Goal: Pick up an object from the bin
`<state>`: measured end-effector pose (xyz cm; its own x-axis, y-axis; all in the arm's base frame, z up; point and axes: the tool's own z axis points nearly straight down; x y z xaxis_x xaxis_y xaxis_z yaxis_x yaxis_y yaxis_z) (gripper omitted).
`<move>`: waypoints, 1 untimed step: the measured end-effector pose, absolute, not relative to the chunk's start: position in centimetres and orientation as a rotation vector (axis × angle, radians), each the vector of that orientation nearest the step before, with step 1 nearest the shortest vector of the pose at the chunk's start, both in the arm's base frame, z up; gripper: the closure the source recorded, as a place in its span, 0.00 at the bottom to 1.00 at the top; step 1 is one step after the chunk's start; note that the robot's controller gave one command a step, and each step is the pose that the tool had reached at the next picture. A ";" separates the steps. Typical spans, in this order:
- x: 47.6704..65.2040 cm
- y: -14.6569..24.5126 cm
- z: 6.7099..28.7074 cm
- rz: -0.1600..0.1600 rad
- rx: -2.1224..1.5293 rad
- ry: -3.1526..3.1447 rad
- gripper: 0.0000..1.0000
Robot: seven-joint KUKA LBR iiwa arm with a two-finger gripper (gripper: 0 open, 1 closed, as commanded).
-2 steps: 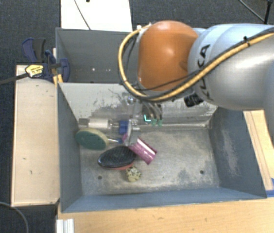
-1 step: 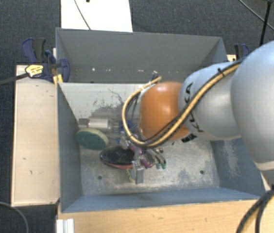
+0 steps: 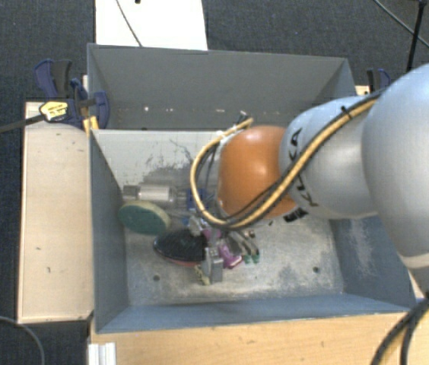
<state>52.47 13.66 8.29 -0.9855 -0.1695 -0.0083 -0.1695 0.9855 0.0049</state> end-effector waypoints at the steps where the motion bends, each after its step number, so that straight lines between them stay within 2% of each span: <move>1: 51.2 12.5 13.9 0.002 -0.299 3.119 1.00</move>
Offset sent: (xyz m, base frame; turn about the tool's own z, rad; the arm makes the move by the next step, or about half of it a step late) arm -0.0149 -0.0111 0.0525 -0.0251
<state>51.15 12.55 13.94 -0.9817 -0.1902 -0.0087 -0.1902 0.9817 0.0004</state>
